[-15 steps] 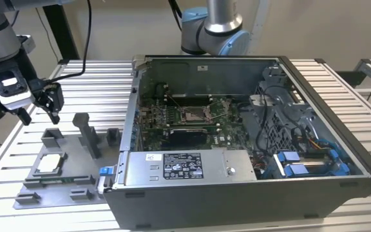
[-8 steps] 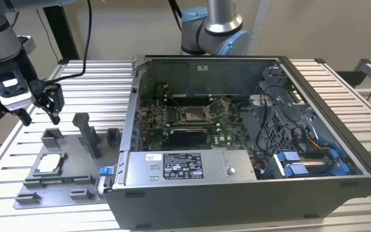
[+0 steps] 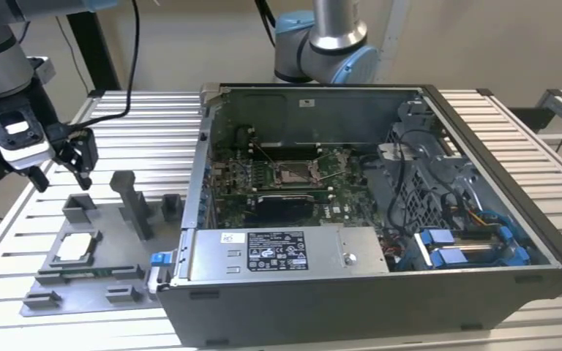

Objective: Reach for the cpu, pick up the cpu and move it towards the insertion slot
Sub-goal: 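Pick up the cpu and move it towards the insertion slot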

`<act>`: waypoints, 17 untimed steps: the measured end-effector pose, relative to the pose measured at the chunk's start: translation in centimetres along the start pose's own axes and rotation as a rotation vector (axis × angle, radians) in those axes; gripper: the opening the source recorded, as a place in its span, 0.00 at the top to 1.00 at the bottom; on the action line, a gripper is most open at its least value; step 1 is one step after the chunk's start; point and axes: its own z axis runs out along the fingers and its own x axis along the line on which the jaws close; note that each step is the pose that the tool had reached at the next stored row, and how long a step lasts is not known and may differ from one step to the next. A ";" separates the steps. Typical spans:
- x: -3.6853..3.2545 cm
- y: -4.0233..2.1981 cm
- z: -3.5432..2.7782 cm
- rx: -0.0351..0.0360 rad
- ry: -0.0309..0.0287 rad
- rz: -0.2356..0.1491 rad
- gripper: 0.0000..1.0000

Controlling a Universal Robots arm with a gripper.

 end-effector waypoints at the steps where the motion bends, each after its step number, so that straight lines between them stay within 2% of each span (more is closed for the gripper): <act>1: 0.00 0.00 0.05 0.0000 0.0000 0.000 0.00; 17: 0.00 -0.04 0.72 0.0000 0.0000 0.000 0.00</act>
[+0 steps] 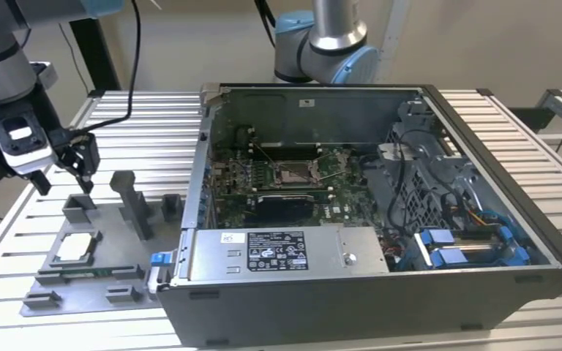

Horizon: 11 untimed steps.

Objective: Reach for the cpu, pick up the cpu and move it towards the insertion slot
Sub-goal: 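Pick up the cpu and move it towards the insertion slot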

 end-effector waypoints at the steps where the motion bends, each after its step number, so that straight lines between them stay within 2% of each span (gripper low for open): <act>1: 0.00 -0.01 0.05 0.0000 0.0000 0.000 0.00; 11: 0.00 -0.04 0.52 0.0001 0.0001 0.000 0.00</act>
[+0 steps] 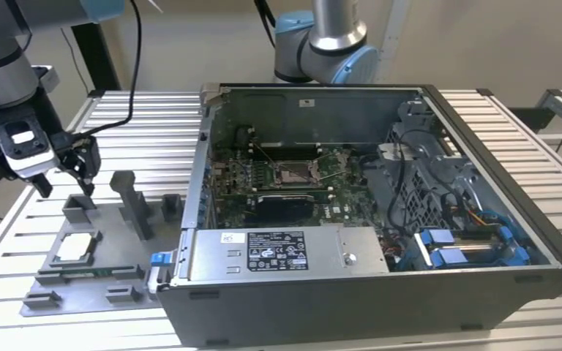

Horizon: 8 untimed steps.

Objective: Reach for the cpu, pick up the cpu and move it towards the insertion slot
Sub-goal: 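Pick up the cpu and move it towards the insertion slot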

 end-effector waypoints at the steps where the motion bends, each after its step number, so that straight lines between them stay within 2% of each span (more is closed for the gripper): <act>1: 0.00 0.00 0.06 -0.0001 -0.0002 0.000 0.00; 5: 0.02 -0.16 0.33 0.0000 0.0001 0.000 0.00; 8: 0.04 -0.61 0.60 -0.0001 -0.0001 0.000 0.00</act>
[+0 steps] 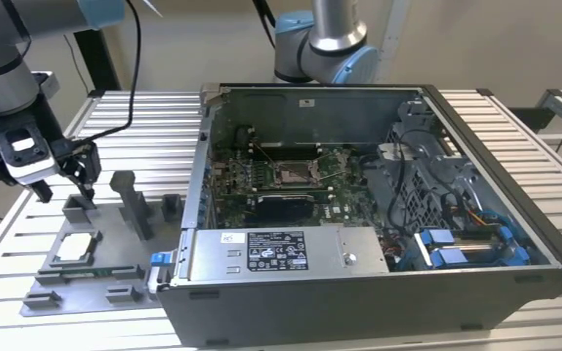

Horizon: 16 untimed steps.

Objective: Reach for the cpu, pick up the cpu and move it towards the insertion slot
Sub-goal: 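Pick up the cpu and move it towards the insertion slot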

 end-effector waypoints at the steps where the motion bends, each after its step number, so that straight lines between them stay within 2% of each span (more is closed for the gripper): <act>1: 0.00 -0.19 0.09 0.0001 0.0001 0.000 0.00; 9: 0.03 -1.65 0.92 0.0002 0.0001 0.000 0.00; 16: 0.04 -1.91 1.23 0.0001 0.0001 0.000 0.00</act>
